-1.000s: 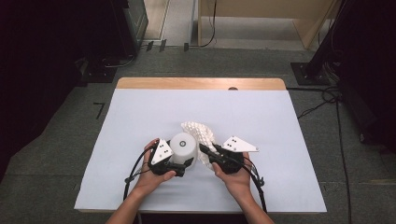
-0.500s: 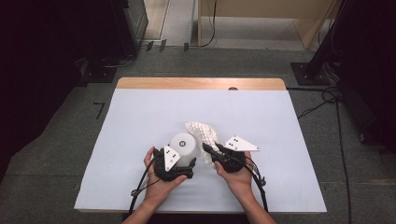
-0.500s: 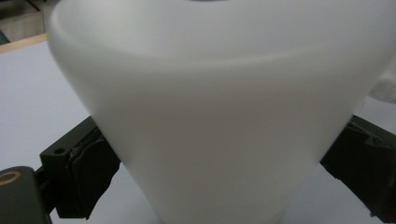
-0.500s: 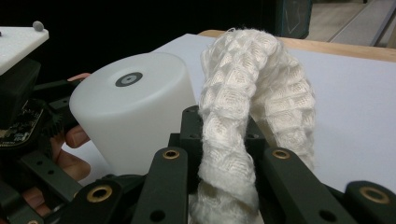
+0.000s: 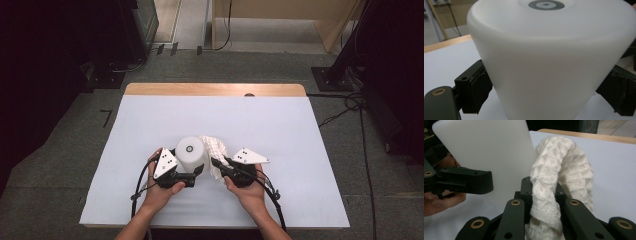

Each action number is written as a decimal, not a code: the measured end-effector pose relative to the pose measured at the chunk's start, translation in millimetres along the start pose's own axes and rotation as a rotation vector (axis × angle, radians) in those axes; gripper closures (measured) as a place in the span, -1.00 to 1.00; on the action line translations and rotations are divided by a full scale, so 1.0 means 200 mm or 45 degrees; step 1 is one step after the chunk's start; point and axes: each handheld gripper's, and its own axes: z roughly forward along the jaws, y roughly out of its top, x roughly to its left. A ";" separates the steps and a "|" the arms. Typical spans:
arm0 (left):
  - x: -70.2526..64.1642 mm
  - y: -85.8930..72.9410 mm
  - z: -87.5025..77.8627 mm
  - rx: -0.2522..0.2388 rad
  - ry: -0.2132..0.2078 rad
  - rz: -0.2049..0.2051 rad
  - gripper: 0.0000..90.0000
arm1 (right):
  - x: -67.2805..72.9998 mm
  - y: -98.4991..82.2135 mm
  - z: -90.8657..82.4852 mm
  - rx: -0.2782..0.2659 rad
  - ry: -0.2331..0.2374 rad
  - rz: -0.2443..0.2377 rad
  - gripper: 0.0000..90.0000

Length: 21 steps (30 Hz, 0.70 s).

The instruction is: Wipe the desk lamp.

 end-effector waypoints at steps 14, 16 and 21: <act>-0.02 -0.03 0.06 0.085 -0.036 0.042 -0.81 | 0.03 0.07 -0.07 -0.078 0.015 -0.036 0.72; -0.01 -0.02 0.05 0.070 -0.032 0.034 -0.81 | 0.01 0.03 -0.03 -0.028 0.004 -0.021 0.73; 0.01 -0.02 0.04 0.059 -0.035 0.021 -0.81 | 0.03 0.03 -0.01 0.015 0.008 -0.017 0.73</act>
